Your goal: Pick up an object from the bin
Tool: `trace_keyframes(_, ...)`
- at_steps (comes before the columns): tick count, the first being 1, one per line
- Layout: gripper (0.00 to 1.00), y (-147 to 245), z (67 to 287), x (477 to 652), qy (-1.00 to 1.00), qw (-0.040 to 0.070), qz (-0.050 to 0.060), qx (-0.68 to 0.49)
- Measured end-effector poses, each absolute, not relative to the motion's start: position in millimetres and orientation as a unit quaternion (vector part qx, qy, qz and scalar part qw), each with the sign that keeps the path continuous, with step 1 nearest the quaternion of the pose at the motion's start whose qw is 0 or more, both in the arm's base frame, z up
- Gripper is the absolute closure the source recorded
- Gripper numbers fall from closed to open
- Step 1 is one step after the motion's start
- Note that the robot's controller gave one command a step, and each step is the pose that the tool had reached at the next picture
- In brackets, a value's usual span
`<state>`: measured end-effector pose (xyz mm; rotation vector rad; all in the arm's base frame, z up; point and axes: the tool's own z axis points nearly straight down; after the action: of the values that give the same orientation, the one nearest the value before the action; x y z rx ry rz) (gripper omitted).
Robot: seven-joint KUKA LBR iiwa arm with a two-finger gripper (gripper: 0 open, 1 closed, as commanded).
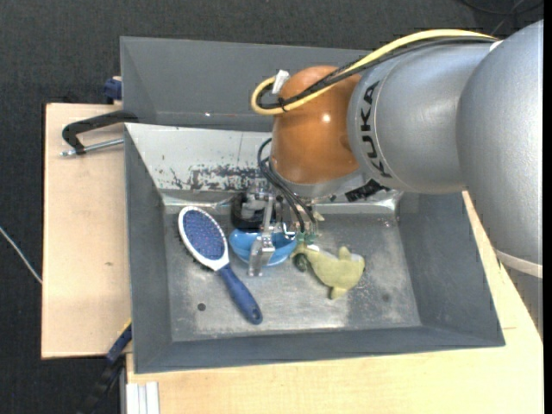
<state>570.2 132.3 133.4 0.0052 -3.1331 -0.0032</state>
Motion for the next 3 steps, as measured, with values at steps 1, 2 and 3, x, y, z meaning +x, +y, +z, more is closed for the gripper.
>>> trace_keyframes(1,0.00,115,75,580.8,-1.000,-0.007,-0.002,0.029)
trace_keyframes(2,1.00,116,77,582.0,-1.000,-0.010,-0.003,0.028)
trace_keyframes(3,1.00,115,214,582.6,-1.000,-0.007,-0.002,-0.007)
